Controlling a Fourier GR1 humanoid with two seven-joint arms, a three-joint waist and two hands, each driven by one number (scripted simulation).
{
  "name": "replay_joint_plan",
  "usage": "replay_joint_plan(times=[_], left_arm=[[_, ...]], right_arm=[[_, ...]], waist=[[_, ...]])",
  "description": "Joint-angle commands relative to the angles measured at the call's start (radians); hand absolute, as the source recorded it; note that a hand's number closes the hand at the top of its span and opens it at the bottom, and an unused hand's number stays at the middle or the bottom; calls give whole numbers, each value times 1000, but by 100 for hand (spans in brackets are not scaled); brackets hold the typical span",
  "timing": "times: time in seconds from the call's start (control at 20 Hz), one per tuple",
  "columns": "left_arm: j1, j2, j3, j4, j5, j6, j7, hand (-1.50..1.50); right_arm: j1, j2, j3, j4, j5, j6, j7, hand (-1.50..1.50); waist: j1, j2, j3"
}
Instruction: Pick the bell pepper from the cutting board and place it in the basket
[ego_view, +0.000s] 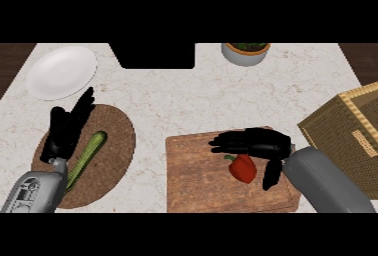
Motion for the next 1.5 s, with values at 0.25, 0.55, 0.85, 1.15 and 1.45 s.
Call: replay_joint_plan(times=[0.25,0.55,0.85,1.15,1.45], left_arm=[[-4,-16,27,-6,-32,-29,18,0],[-14,-19,59,70,-32,-40,-71,0],[30,-37,49,-39,-48,-29,10,0],[14,-30,69,-5,-46,-10,45,0],[50,-24,80,-4,-41,-14,19,0]], right_arm=[[4,62,-55,51,73,46,-56,-150],[-19,95,-37,44,136,-88,-101,150],[25,52,-78,19,177,-177,-185,150],[117,58,-114,11,312,-273,347,150],[209,109,-98,-147,471,-326,779,150]], waist=[[-1,0,0],[-3,2,0],[-2,0,0],[-66,-23,-5],[-84,-30,-7]])
